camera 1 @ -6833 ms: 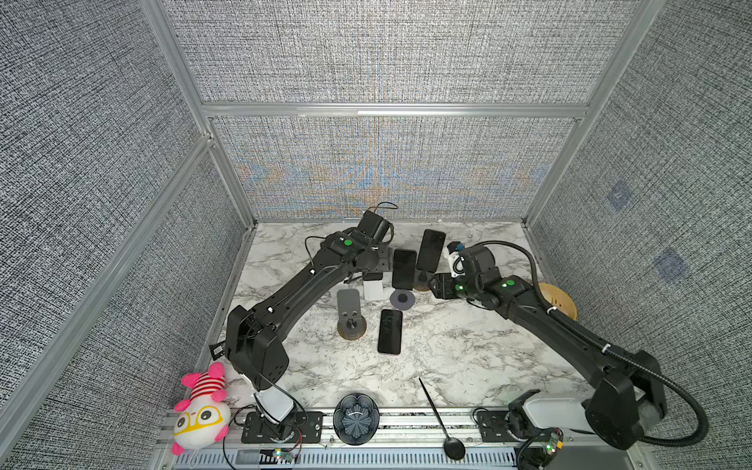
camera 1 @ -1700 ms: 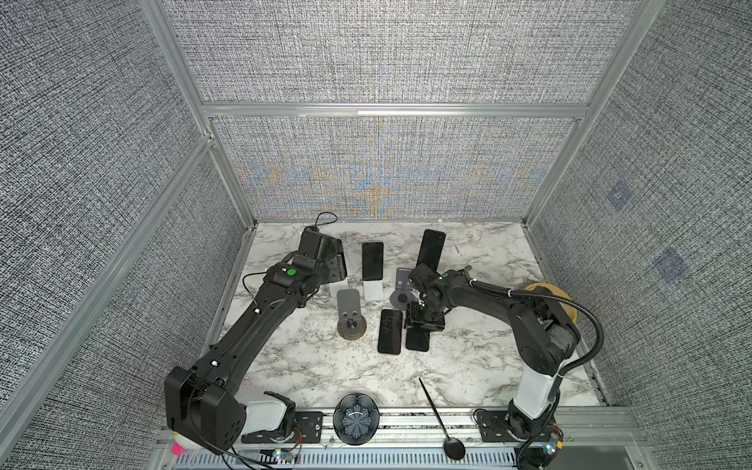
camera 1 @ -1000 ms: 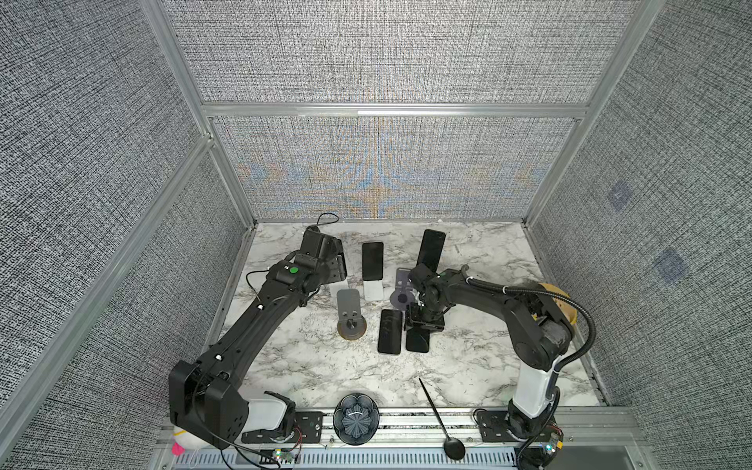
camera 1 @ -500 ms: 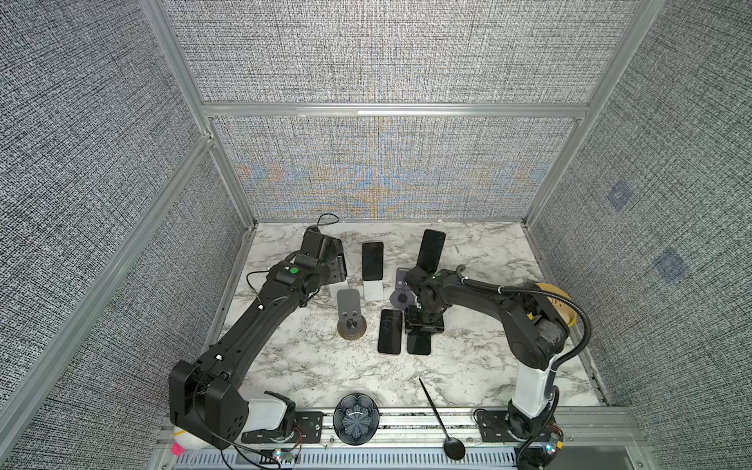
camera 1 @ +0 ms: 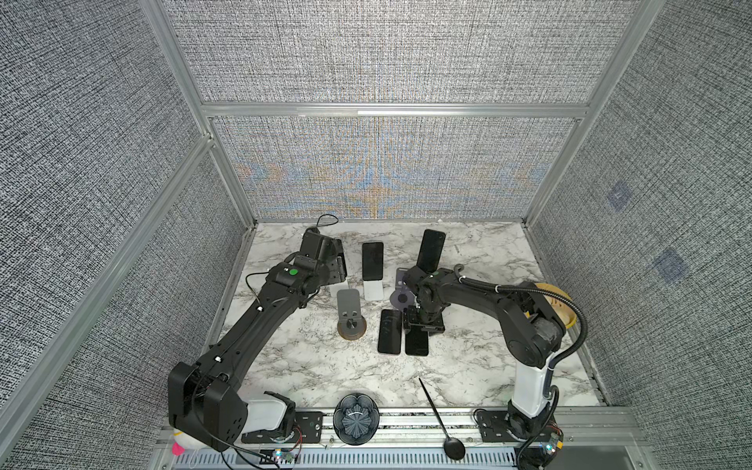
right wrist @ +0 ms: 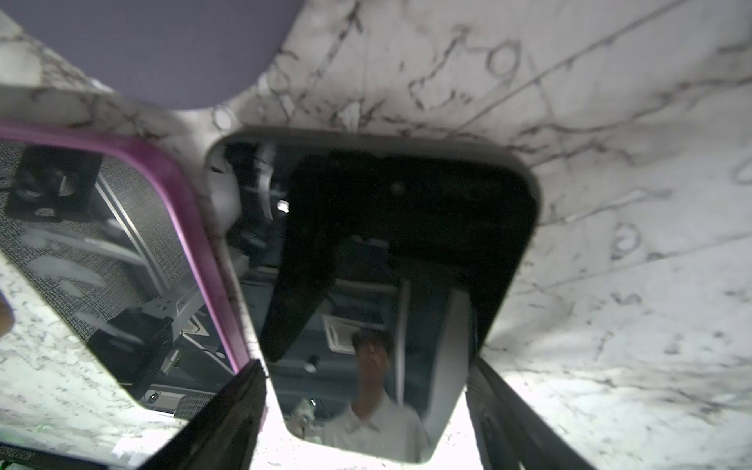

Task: Remove the phone from the phone stand
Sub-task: Place the phone at the center of the table.

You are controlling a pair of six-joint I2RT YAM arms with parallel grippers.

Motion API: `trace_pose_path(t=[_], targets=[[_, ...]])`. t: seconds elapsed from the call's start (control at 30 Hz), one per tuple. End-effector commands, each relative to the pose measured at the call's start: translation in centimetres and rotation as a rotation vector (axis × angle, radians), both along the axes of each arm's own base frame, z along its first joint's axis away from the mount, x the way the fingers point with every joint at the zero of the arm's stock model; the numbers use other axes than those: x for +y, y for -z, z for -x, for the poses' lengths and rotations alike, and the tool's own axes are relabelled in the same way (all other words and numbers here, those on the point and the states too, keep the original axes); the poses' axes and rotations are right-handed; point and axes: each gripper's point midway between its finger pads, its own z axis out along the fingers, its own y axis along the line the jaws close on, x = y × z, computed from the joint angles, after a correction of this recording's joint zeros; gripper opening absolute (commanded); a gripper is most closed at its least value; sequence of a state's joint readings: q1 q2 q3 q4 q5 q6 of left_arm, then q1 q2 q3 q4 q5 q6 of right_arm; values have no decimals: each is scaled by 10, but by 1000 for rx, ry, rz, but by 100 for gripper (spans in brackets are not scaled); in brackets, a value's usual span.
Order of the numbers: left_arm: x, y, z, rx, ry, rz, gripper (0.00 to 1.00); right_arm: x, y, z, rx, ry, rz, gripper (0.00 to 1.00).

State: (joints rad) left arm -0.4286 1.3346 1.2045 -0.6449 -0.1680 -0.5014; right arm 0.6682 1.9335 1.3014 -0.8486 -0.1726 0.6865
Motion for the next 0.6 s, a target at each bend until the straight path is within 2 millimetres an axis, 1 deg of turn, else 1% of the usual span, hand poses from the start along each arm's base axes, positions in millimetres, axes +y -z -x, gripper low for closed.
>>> trace_pose_path(t=[0.0, 0.1, 0.27, 0.37, 0.43, 0.57], targets=[[-2, -4, -2, -14, 11, 11, 75, -10, 5, 11, 46, 6, 49, 80], [-2, -3, -3, -14, 11, 10, 75, -11, 0, 9, 28, 7, 55, 81], [-5, -3, -4, -12, 16, 14, 75, -13, -19, 3, -25, 0, 46, 82], [-6, -3, -6, -15, 20, 16, 75, -15, -37, -2, -71, -7, 38, 84], [-7, -5, -7, -20, 23, 18, 75, -22, -51, -4, -108, -5, 62, 87], [-8, -6, -10, -20, 25, 21, 75, -36, -75, -3, -154, -24, 102, 92]])
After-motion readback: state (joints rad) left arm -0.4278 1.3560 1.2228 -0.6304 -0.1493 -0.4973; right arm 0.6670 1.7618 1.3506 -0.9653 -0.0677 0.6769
